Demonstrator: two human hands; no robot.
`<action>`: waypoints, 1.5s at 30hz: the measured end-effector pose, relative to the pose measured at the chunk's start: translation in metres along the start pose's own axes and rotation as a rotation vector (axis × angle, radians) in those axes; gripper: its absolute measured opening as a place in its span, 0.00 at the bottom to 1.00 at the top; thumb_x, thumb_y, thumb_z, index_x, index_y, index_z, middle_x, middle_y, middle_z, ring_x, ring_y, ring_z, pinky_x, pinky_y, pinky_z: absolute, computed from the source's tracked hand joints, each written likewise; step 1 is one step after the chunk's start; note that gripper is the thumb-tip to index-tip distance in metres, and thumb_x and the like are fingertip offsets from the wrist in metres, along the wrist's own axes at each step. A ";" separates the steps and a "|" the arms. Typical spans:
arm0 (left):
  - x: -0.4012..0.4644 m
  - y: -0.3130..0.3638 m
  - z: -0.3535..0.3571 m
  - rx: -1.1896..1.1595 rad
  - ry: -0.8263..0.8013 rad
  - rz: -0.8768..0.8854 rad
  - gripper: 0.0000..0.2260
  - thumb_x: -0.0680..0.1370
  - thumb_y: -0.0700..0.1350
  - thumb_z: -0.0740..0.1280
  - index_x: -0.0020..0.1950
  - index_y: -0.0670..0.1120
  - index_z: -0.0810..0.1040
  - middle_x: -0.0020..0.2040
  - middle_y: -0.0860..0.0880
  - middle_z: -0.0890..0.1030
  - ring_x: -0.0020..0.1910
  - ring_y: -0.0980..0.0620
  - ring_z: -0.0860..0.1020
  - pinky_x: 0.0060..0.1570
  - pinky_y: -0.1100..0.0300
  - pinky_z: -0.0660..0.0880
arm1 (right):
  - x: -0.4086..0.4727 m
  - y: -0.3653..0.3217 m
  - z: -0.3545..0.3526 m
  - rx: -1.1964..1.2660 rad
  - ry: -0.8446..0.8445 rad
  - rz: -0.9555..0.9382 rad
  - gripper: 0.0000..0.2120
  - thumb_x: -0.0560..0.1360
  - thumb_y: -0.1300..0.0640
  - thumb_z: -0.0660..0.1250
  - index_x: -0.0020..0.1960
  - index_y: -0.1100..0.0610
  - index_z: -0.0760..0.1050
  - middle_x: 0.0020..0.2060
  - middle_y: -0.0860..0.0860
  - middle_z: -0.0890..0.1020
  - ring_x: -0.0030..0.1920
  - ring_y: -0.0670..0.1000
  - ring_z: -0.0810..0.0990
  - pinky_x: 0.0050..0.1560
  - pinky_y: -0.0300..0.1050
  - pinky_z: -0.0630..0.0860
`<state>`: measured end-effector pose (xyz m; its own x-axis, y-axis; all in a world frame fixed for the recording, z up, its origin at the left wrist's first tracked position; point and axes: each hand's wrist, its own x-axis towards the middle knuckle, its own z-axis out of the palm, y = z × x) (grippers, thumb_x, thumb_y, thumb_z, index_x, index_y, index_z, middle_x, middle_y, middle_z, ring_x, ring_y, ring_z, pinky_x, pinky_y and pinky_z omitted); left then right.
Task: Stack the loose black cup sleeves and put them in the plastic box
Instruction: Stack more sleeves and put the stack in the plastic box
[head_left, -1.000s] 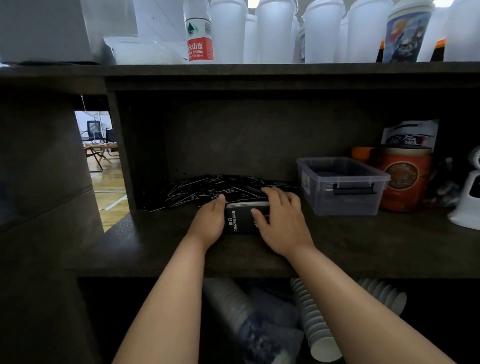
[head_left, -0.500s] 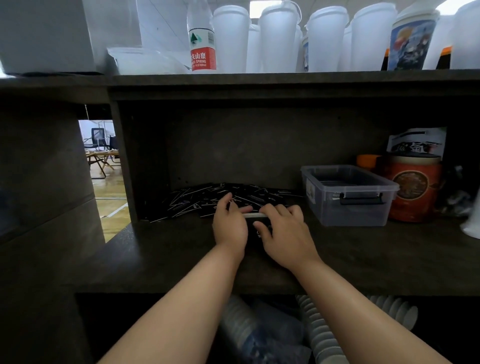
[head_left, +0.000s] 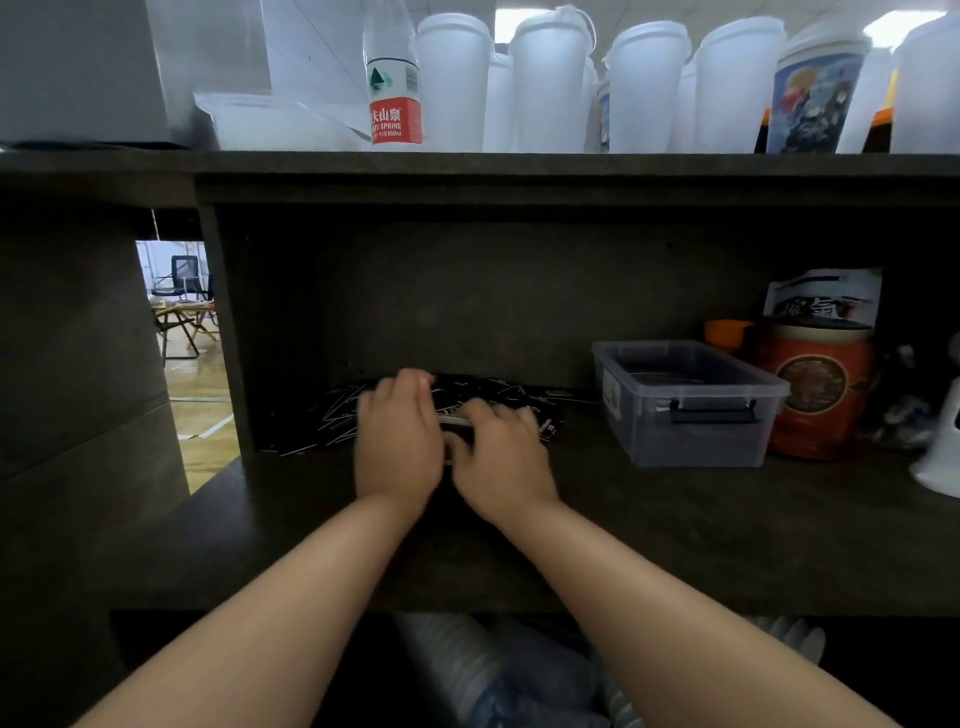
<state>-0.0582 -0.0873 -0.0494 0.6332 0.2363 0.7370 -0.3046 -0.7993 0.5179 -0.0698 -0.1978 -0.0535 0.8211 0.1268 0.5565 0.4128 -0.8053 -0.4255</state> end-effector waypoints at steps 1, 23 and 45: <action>0.005 -0.006 -0.009 0.085 0.025 0.087 0.13 0.83 0.47 0.53 0.61 0.47 0.76 0.54 0.46 0.80 0.56 0.46 0.74 0.52 0.51 0.73 | 0.005 -0.011 0.006 0.007 -0.005 -0.014 0.14 0.78 0.48 0.62 0.63 0.50 0.71 0.57 0.51 0.76 0.60 0.54 0.68 0.56 0.56 0.73; 0.008 -0.083 -0.016 0.310 -0.083 0.035 0.20 0.82 0.52 0.50 0.35 0.49 0.72 0.33 0.51 0.75 0.37 0.51 0.72 0.38 0.56 0.68 | 0.088 0.126 0.006 -0.059 -0.346 0.335 0.30 0.77 0.45 0.65 0.75 0.46 0.56 0.69 0.54 0.71 0.68 0.58 0.69 0.69 0.62 0.63; 0.006 -0.077 -0.021 0.289 -0.092 0.047 0.19 0.83 0.50 0.53 0.34 0.49 0.70 0.30 0.55 0.68 0.37 0.53 0.70 0.37 0.57 0.63 | 0.080 0.114 -0.013 0.430 0.112 0.260 0.10 0.78 0.51 0.66 0.57 0.51 0.82 0.57 0.48 0.83 0.59 0.48 0.79 0.60 0.43 0.73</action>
<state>-0.0466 -0.0127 -0.0758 0.6887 0.1545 0.7083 -0.1284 -0.9356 0.3289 0.0376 -0.2865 -0.0485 0.8806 -0.1281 0.4562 0.3443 -0.4883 -0.8018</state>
